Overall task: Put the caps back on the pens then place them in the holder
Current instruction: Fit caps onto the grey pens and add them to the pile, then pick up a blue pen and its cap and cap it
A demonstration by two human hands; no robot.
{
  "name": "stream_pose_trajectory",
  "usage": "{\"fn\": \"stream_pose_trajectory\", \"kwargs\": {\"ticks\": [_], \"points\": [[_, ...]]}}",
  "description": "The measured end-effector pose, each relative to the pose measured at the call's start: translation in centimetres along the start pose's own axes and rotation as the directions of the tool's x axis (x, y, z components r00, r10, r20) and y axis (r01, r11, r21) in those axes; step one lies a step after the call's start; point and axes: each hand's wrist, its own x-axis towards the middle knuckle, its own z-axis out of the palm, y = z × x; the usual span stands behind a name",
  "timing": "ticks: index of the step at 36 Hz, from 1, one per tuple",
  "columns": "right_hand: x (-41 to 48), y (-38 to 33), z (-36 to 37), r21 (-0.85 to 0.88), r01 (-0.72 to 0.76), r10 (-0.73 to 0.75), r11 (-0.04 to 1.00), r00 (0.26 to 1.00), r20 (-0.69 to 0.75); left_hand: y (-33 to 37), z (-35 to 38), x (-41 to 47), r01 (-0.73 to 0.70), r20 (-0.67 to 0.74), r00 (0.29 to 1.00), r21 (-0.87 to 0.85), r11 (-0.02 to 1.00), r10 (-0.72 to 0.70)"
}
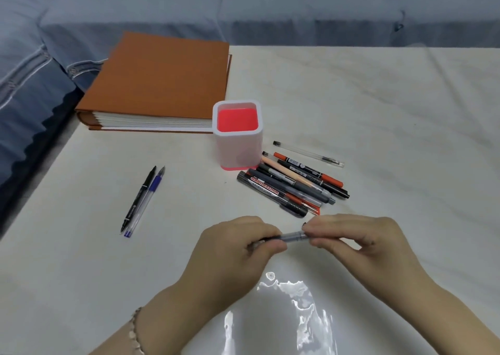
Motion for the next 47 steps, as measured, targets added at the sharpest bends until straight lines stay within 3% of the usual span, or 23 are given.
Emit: {"fn": "stream_pose_trajectory", "kwargs": {"ticks": [4,7,9,12,15,18,21,28,41,47], "points": [[-0.2,0.1,0.5,0.008,0.041,-0.041,0.999,0.999,0.000,0.2,-0.8,1.0,0.255,0.159,0.961,-0.189,0.948,-0.227],[0.1,0.2,1.2,-0.100,0.094,-0.088,0.991,0.994,0.059,-0.3,-1.8,1.6,0.486,0.389,0.850,-0.318,0.814,-0.356],[0.4,0.3,2.0,-0.201,0.092,-0.061,0.975,0.986,0.153,-0.8,-2.2,1.5,0.526,0.430,0.819,-0.300,0.796,-0.379],[0.9,0.8,3.6,-0.307,0.023,0.059,0.951,0.965,0.255,-1.8,-2.5,1.4,0.429,0.345,0.867,-0.148,0.891,-0.360],[1.3,1.4,4.2,-0.326,-0.090,0.155,0.941,0.972,0.179,-3.7,-3.5,1.4,0.363,0.045,0.930,0.064,0.930,-0.366],[1.8,2.0,3.5,-0.351,-0.199,0.218,0.915,0.976,0.018,-6.4,-5.1,1.2,0.409,-0.278,0.901,0.286,0.867,-0.333],[2.4,2.1,2.2,-0.347,-0.286,0.253,0.893,0.957,-0.139,-9.1,-6.4,0.6,0.500,-0.394,0.848,0.377,0.780,-0.354],[3.7,4.5,1.5,-0.362,-0.405,0.316,0.840,0.906,-0.280,-10.9,-6.2,0.3,0.574,-0.374,0.815,0.427,0.698,-0.442],[2.6,5.4,1.8,-0.548,-0.357,0.305,0.757,0.934,-0.188,-11.9,-5.1,-0.1,0.613,-0.408,0.786,0.415,0.672,-0.465],[2.1,5.2,1.7,-0.540,-0.355,0.325,0.763,0.933,-0.154,-11.9,-4.7,0.2,0.657,-0.439,0.733,0.256,0.709,-0.520]]}}
